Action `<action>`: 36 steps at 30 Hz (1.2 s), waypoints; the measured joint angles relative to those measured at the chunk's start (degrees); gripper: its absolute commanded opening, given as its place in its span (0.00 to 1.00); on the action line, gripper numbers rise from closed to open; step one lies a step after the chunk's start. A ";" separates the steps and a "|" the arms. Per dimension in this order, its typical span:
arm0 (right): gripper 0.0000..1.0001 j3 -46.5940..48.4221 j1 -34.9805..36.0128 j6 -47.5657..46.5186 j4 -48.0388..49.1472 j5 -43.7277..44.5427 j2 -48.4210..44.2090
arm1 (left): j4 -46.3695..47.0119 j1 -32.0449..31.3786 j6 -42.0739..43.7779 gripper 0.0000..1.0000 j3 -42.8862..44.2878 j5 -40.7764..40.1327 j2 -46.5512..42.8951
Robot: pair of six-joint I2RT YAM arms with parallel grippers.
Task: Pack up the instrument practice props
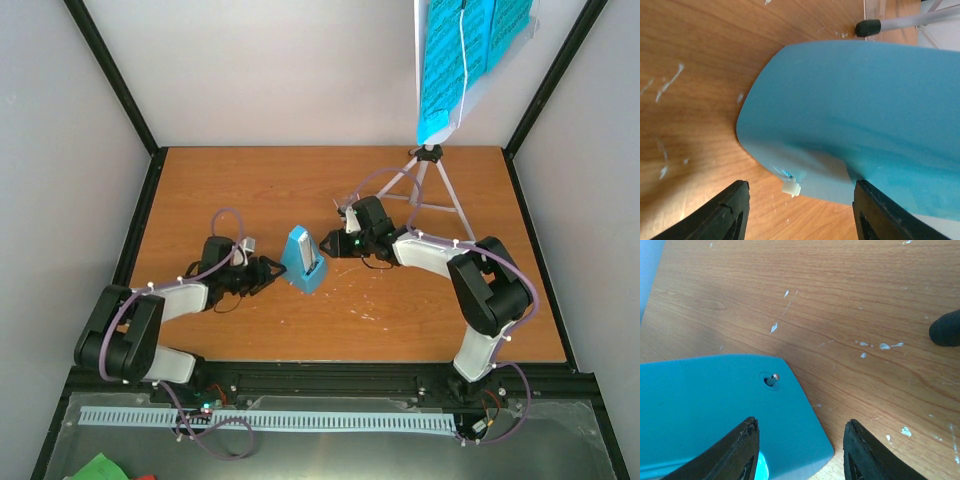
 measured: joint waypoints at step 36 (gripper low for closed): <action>0.88 -22.84 4.74 4.20 -4.24 17.68 -41.05 | 0.76 0.48 12.66 0.92 13.38 -4.35 6.10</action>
